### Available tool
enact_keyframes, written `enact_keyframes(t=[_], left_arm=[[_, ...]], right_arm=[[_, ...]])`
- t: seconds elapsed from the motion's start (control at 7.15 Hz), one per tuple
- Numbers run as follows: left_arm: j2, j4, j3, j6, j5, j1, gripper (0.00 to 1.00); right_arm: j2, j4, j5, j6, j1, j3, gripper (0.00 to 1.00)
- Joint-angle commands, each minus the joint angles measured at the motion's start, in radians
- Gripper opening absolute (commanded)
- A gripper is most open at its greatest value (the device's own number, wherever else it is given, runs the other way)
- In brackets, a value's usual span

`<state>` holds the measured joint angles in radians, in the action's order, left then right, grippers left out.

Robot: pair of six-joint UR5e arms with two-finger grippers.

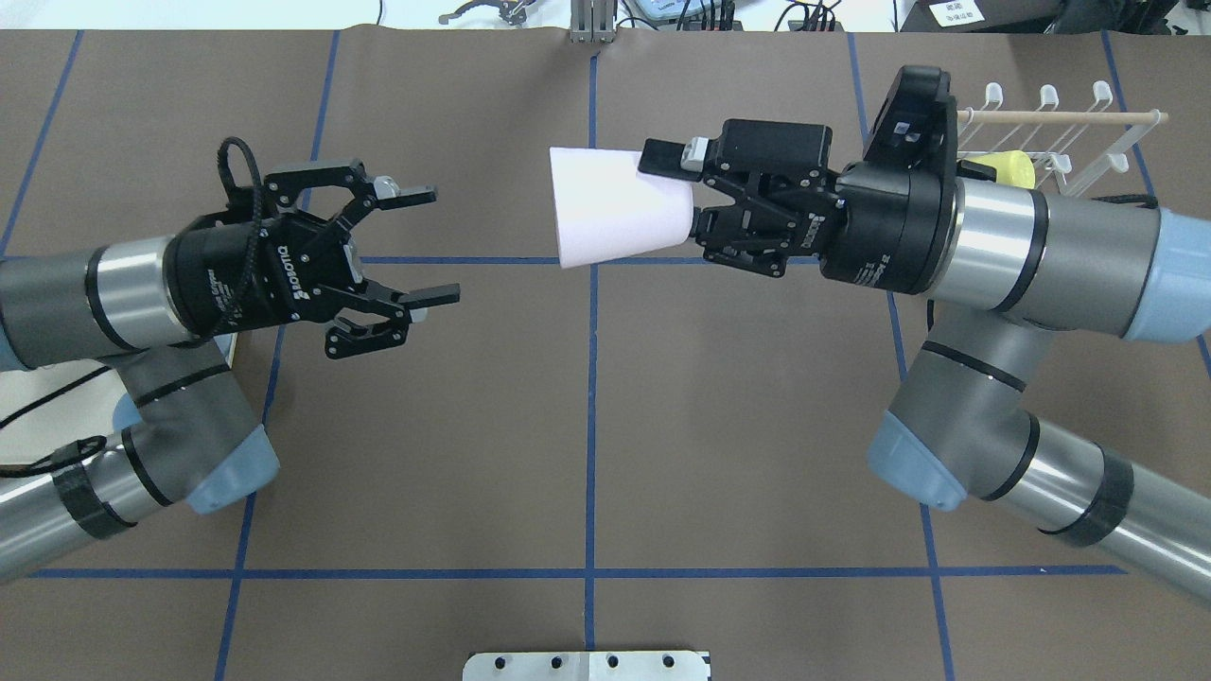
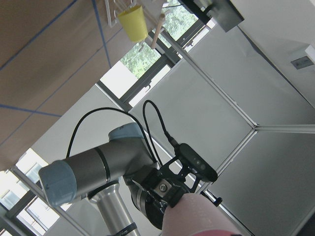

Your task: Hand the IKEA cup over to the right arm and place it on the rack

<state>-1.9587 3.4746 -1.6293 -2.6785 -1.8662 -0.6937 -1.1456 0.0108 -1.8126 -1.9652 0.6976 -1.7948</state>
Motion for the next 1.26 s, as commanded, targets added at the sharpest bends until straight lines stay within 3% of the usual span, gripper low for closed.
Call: enact_keyframes(t=[0.0, 0.14, 0.56, 0.7, 0.98, 1.12], left_arm=[[0.023, -0.201, 0.011, 0.169, -0.254, -0.166, 0.99], [0.046, -0.320, 0.008, 0.298, -0.289, -0.212, 1.00], [0.070, -0.584, 0.002, 0.528, -0.414, -0.409, 1.00], [0.089, -0.629, 0.003, 0.630, -0.415, -0.435, 1.00], [0.119, -0.771, -0.003, 0.870, -0.416, -0.492, 1.00], [0.145, -0.787, -0.001, 0.897, -0.415, -0.504, 1.00]], right_arm=[[-0.034, -0.087, -0.043, 0.102, 0.151, 0.075, 0.32], [-0.080, -0.203, -0.123, 0.238, 0.228, 0.074, 0.32], [-0.226, -0.400, -0.331, 0.565, 0.480, 0.075, 0.37], [-0.265, -0.458, -0.396, 0.692, 0.550, 0.078, 0.37], [-0.336, -0.596, -0.464, 0.993, 0.641, 0.072, 0.36], [-0.354, -0.670, -0.467, 1.090, 0.670, 0.063, 0.36]])
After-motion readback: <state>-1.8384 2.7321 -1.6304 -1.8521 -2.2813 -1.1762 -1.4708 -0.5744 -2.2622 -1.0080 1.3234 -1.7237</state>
